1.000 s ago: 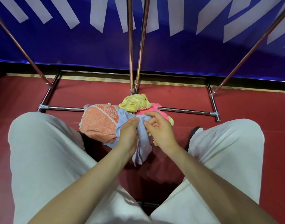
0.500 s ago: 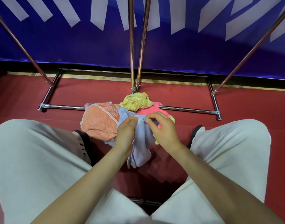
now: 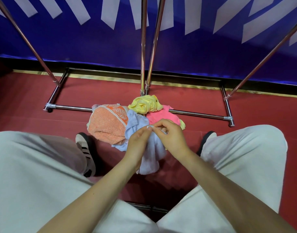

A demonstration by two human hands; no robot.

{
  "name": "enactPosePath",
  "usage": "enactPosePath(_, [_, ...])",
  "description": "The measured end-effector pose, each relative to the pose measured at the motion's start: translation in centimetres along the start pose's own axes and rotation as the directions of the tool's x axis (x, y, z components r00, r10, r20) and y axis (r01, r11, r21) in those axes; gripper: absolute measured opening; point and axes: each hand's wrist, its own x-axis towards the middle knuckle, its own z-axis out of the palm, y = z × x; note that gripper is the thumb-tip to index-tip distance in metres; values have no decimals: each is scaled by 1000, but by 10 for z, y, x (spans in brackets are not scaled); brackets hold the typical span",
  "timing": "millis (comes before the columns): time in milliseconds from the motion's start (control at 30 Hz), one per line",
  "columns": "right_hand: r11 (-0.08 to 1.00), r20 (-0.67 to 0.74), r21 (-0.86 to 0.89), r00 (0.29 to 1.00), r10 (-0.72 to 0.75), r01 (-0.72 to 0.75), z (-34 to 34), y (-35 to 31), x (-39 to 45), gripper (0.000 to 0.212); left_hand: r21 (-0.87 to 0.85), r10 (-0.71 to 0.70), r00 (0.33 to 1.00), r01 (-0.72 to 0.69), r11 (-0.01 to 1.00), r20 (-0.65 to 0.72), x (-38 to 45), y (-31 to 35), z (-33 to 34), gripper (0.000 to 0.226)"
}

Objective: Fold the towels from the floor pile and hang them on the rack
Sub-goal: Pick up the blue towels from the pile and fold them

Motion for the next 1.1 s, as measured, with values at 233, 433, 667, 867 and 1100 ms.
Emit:
enactPosePath(233, [987, 154, 143, 987, 51, -73, -2, -10, 3, 28, -88, -7, 995, -2, 996, -99, 6, -5, -16, 20])
enactPosePath(433, [998, 260, -38, 965, -28, 39, -10, 1, -1, 22, -230, 20, 993, -47, 972, -117, 12, 6, -36, 22])
enactPosePath(667, [968, 287, -247, 957, 40, 34, -12, 13, -6, 17, -317, 61, 994, -87, 944, -90, 20, 19, -51, 23])
enactPosePath(867, [948, 207, -305, 978, -24, 88, -21, 9, -5, 26, -267, 57, 989, -91, 959, -133, 25, 24, -59, 21])
enactPosePath(1100, [872, 160, -463, 983, -94, 159, -29, 12, -2, 41, -27, 251, 956, -258, 966, -153, 15, 29, -55, 19])
